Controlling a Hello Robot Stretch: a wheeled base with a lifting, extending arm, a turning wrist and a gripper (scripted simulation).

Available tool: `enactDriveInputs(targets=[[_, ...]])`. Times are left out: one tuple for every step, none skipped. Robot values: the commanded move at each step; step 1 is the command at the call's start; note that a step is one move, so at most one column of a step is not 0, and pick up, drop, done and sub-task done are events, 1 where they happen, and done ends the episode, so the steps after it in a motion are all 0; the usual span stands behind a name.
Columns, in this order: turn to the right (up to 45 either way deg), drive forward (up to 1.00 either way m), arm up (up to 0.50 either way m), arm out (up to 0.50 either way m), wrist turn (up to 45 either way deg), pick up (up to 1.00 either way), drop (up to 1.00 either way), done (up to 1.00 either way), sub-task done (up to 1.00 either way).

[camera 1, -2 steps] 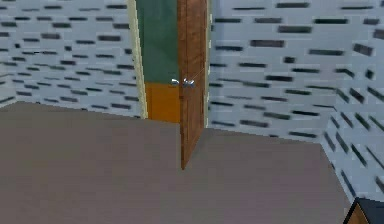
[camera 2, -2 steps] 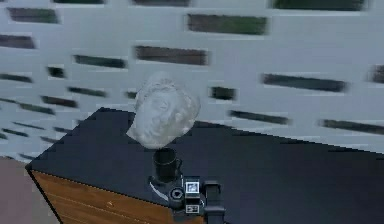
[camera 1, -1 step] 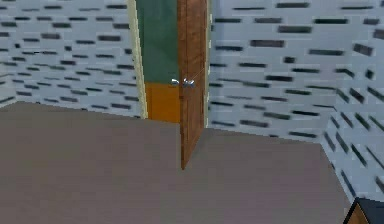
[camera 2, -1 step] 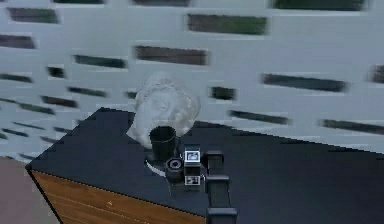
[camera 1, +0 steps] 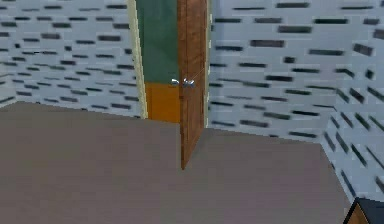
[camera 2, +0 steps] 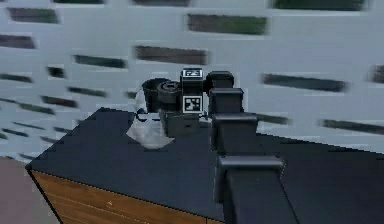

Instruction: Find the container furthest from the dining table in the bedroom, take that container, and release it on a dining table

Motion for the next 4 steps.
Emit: enactDriveInputs(targets=[[0.0,0.0,0.0,0.0,-45.0,0.0,0.0,0.0,0.0],[0.0,0.0,0.0,0.0,-45.0,0.0,0.0,0.0,0.0],[0.0,0.0,0.0,0.0,-21.0,0.0,0.0,0.0,0.0],[0.0,0.0,0.0,-0.2,0.0,0.0,0.0,0.0,0.0]])
